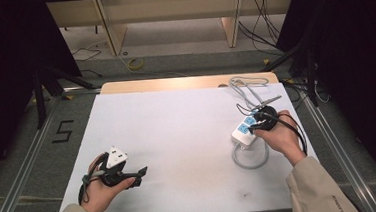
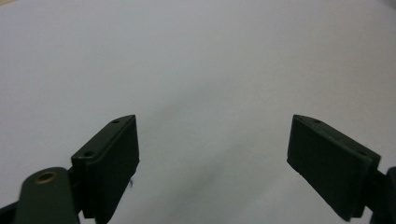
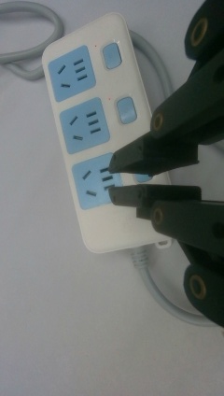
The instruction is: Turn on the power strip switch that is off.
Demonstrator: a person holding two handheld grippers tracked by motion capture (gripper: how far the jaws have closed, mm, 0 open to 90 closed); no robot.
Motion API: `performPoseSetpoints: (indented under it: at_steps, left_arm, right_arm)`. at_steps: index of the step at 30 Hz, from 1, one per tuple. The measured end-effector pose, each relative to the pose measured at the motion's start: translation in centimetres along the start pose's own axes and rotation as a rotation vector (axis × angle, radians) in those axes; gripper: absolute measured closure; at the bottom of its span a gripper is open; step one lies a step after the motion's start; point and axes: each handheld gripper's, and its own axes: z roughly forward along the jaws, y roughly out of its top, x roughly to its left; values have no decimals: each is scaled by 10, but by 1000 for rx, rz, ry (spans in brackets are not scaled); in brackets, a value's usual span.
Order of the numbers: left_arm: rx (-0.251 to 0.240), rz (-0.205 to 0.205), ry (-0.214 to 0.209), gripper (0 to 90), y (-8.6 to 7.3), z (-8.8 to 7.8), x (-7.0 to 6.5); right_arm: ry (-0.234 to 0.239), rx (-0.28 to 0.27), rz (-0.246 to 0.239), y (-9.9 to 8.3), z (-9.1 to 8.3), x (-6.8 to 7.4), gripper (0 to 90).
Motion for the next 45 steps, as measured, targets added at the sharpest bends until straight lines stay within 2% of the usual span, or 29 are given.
performPoseSetpoints:
  at_steps: [19,25,45]
  left_arm:
    - [1,1,0,166,0,0,-1]
    - [2,0,-1,166,0,0,-1]
    - [12,1,-5,169,-1,1,-2]
  right_arm:
    - [39,-43,-10,-10,-8,12,766]
    - [39,-56,-15,-12,-12,14,752]
    - [98,-92,-9,-29,-17,24,660]
